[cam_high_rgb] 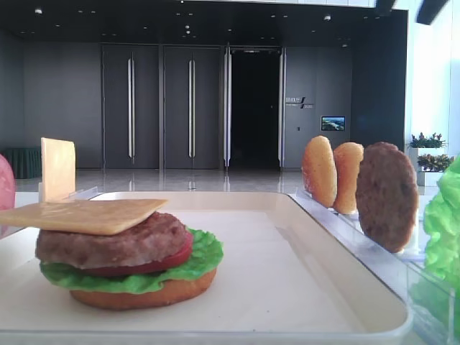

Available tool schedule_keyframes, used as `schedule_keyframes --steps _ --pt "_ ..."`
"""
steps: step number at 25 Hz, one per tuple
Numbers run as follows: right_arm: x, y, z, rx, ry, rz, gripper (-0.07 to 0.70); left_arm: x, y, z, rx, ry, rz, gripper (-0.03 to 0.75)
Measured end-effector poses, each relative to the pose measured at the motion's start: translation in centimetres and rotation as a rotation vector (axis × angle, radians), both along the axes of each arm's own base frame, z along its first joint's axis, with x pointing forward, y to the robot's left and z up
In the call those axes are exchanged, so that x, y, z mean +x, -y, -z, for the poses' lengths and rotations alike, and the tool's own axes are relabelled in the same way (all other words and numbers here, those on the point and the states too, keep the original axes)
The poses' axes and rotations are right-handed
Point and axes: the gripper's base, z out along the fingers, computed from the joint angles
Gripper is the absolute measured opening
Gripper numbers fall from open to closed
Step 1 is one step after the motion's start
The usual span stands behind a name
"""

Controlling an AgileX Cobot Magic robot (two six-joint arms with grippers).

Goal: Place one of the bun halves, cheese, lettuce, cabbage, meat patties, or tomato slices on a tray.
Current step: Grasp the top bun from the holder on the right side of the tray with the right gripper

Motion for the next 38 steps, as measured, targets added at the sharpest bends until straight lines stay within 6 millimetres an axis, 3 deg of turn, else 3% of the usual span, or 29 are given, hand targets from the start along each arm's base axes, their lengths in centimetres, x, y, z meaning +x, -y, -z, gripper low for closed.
schedule_keyframes --steps 4,11,15,24,38 --pt "0.4 -5.3 0.7 0.020 -0.020 -0.062 0.403 0.0 0.0 0.0 0.002 0.000 -0.001 0.328" --pt "3.9 -7.7 2.8 0.046 -0.049 -0.018 0.426 0.0 0.0 0.0 0.002 0.000 -0.002 0.328" --pt "5.0 -7.8 3.4 0.099 -0.079 0.033 0.437 0.0 0.0 0.0 0.002 0.000 -0.002 0.328" --pt "7.6 -4.9 5.9 0.115 -0.145 0.146 0.438 0.0 0.0 0.0 0.002 0.000 -0.002 0.328" --pt "8.8 -5.1 9.3 0.085 -0.212 0.157 0.438 0.0 0.0 0.0 0.002 0.000 -0.002 0.328"
